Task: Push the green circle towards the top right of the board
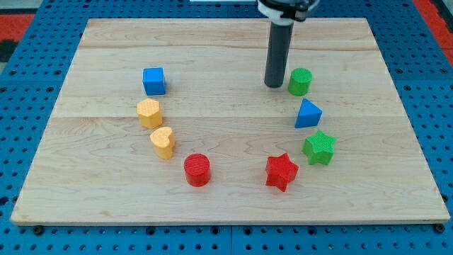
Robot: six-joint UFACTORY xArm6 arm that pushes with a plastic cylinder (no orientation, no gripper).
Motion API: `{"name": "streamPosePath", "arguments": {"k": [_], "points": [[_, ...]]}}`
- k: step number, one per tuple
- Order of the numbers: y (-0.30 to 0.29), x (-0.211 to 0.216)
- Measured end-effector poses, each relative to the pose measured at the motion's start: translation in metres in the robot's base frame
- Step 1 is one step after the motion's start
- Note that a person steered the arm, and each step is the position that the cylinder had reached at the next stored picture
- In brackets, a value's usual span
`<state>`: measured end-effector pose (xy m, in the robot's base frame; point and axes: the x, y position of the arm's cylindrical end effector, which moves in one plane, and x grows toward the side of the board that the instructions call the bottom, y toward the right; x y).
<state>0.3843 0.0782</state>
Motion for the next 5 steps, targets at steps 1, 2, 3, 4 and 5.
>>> {"name": "streamPosePath", "arguments": {"k": [1,2,3,4,5], "points": [[0.008,0.019],[0.053,0.014],[0.074,-0.009],[0.070,-0.035],[0.065,-0.069]]}}
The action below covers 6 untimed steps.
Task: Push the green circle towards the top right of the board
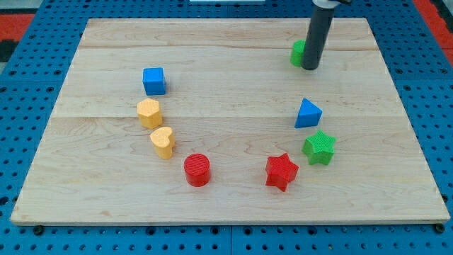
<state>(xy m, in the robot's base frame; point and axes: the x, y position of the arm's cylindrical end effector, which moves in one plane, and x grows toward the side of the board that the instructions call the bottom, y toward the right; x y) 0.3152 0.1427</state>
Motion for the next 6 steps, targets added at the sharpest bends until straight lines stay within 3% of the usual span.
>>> {"name": "streamPosePath", "arguments": {"k": [2,4,6], "points": [[-0.046,-0.019],[-0.001,-0.057],[0.027,0.015]]}}
